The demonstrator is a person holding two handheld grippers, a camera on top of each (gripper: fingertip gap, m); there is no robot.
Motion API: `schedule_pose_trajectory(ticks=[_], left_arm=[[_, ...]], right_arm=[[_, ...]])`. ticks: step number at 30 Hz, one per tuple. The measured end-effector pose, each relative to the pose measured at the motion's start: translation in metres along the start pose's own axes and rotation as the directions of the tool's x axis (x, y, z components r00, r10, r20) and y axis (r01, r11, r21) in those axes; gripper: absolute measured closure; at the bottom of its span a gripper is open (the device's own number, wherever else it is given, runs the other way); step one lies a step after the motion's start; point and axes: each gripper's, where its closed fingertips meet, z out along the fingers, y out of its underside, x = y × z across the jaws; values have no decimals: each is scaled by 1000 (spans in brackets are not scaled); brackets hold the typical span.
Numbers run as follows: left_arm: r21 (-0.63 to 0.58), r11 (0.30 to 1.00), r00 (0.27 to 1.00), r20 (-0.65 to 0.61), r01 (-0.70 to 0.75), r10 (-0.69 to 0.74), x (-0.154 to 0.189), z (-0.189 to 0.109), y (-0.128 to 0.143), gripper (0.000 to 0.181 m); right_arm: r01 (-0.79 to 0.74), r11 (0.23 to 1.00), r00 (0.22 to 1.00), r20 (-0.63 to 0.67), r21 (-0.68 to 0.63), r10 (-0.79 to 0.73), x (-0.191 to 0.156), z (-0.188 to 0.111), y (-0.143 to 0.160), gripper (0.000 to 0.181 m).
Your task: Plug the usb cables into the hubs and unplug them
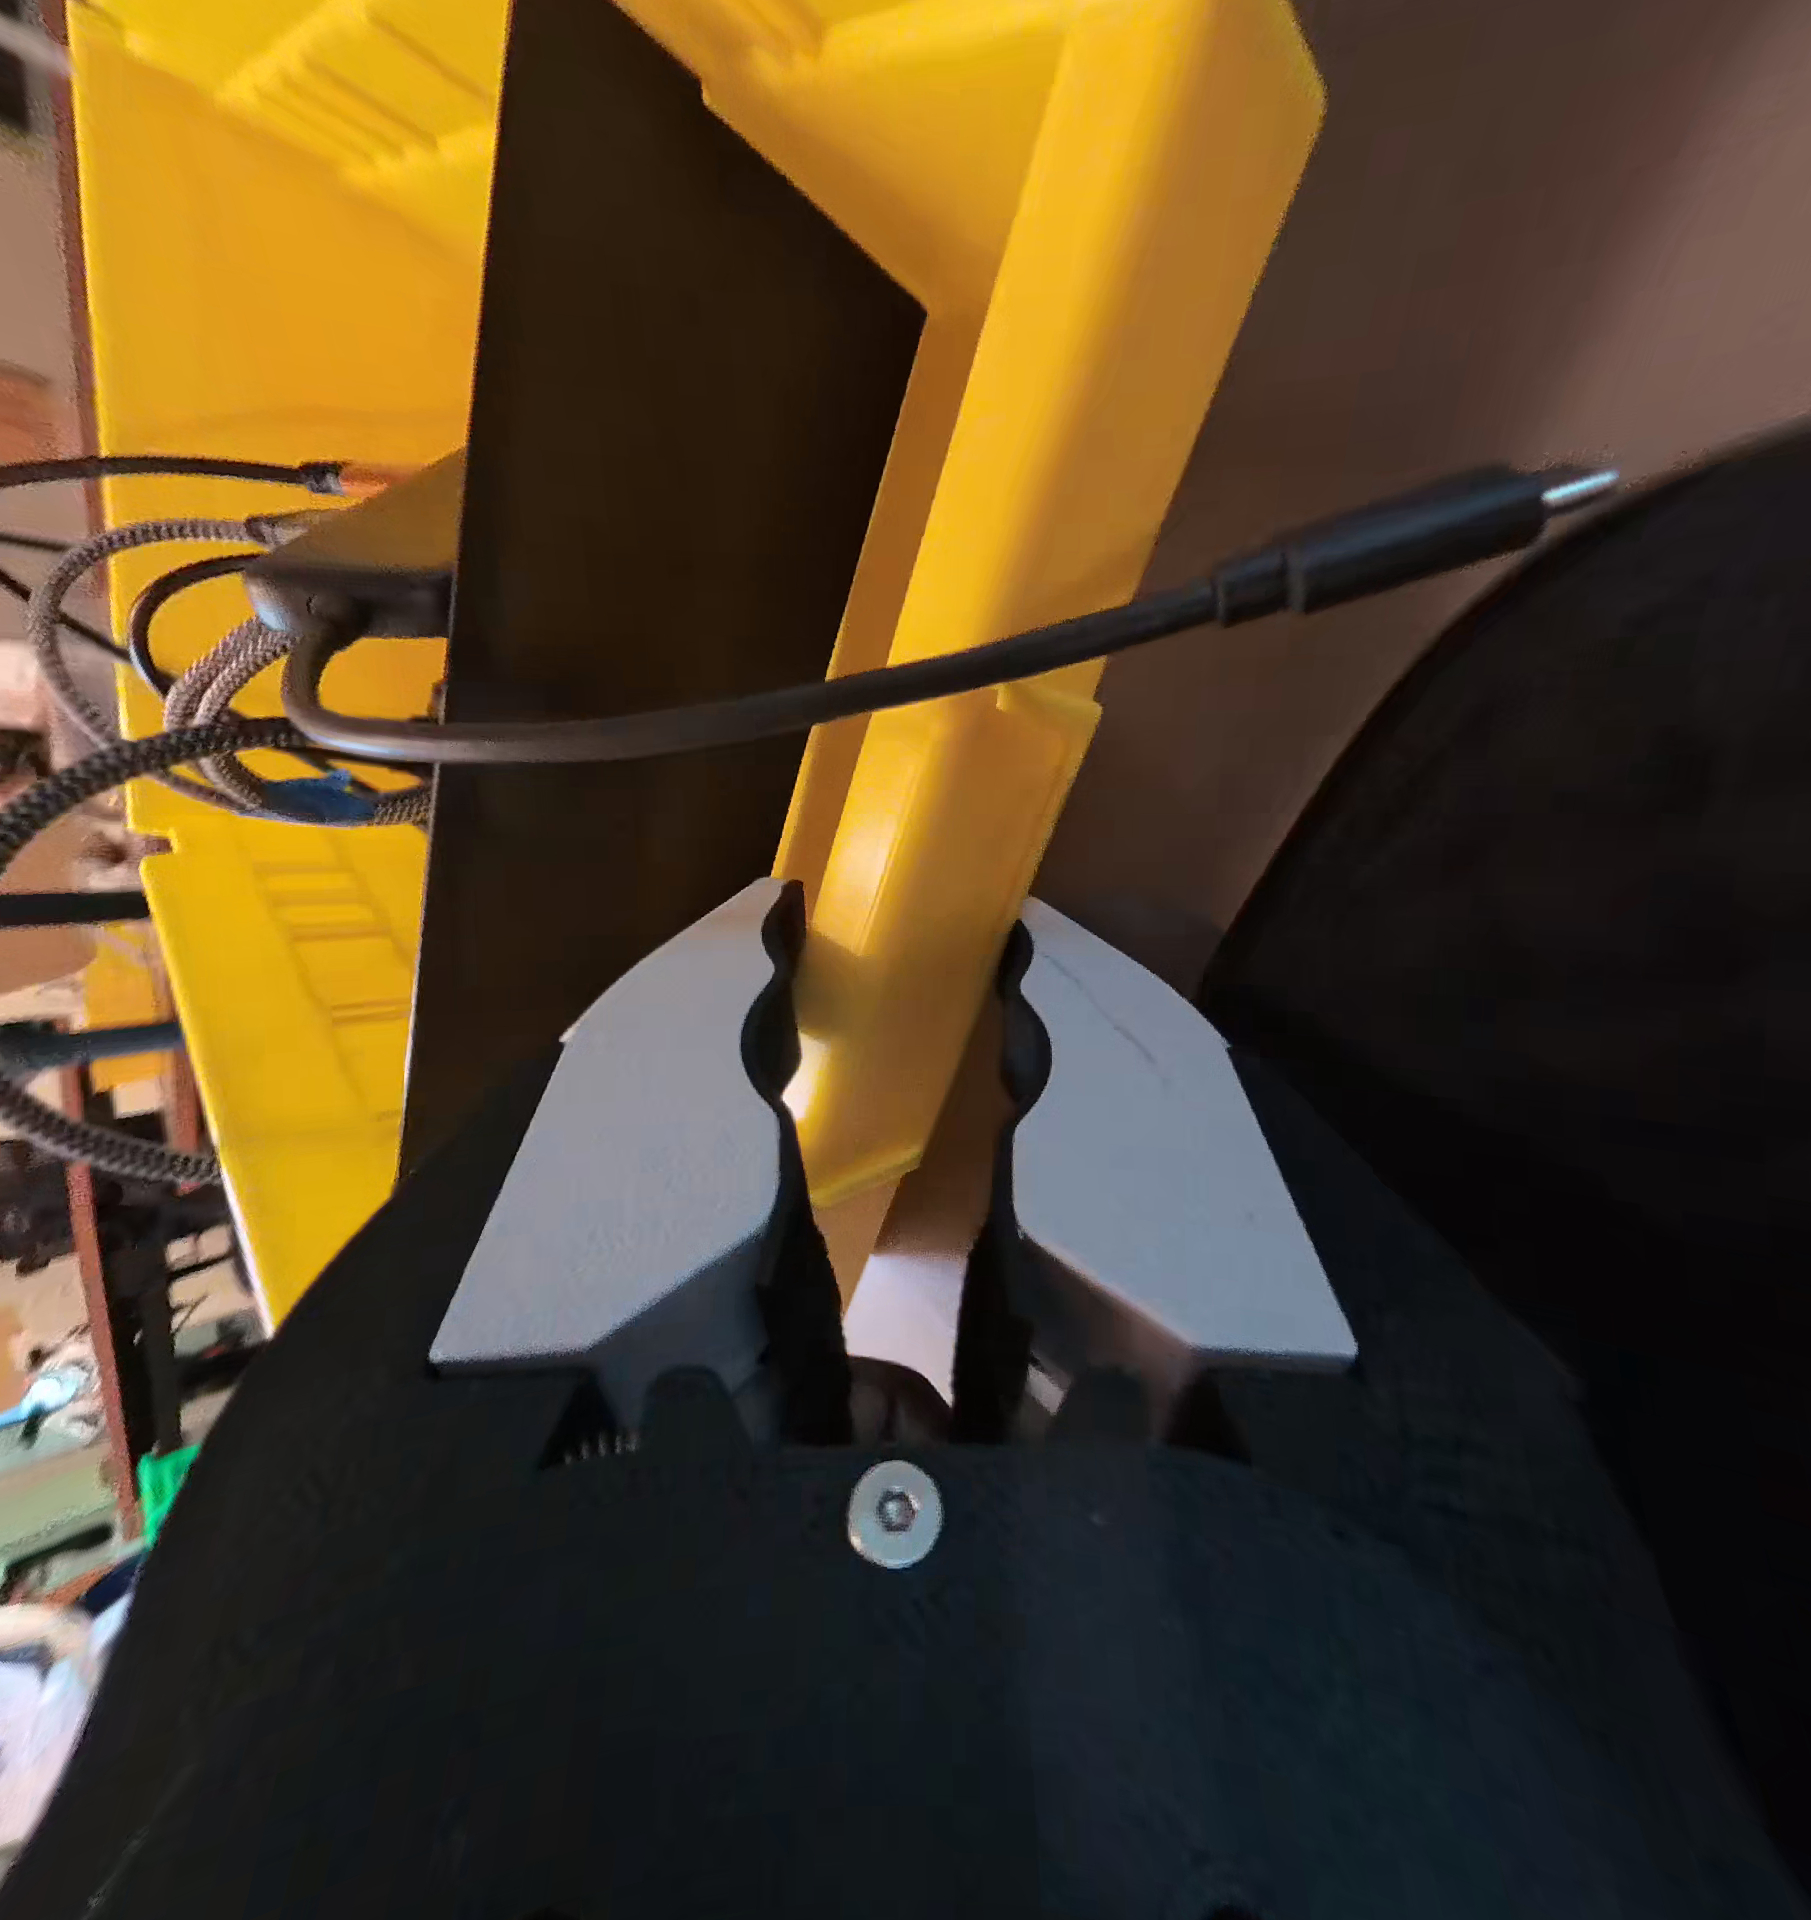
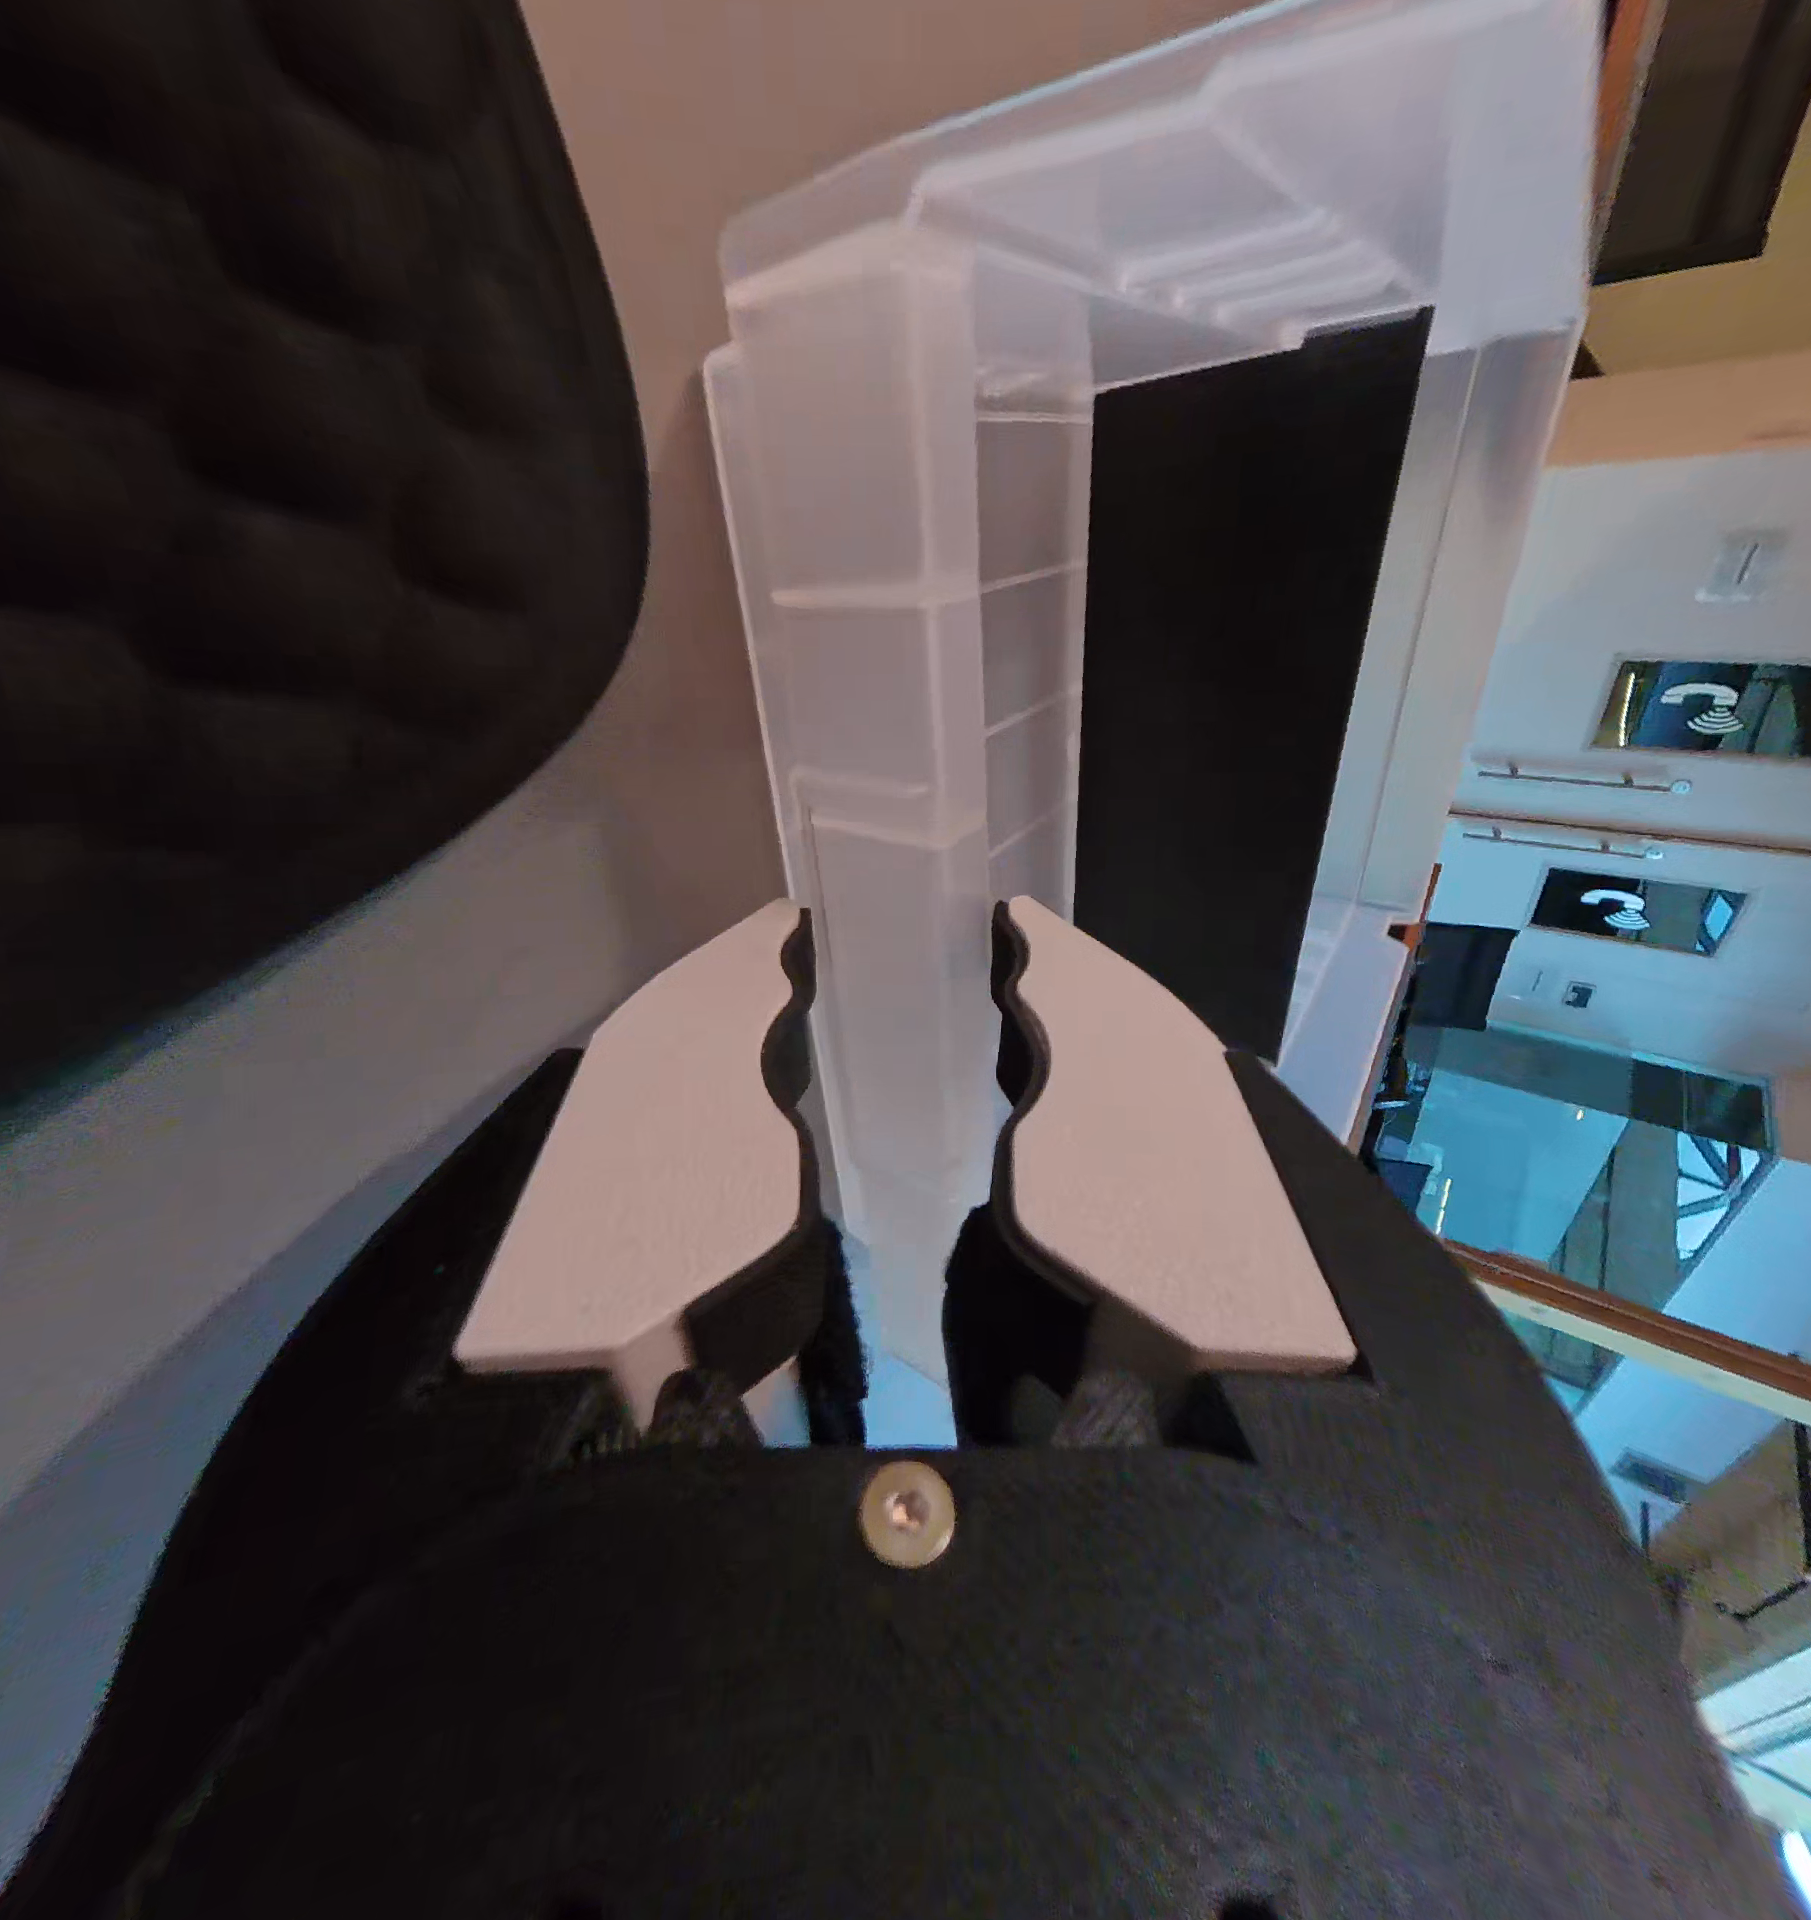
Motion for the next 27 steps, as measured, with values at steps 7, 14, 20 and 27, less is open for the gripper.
schedule_pose_trajectory(ticks=[7,14,20,27], left_arm=[[-80,997,998,68,5,1,-6,-32,74,146],[-137,987,996,22,-80,84,6,-77,138,149],[-199,959,975,-130,-204,181,33,-120,171,151],[7,957,922,-271,290,-278,25,-161,130,118]], right_arm=[[-27,999,999,-25,-39,26,-3,-9,24,148],[-13,996,1000,-13,-88,11,-8,-22,48,147],[-53,990,996,71,-128,62,-19,-37,65,143],[-294,956,947,133,-16,293,-15,-70,59,106]])
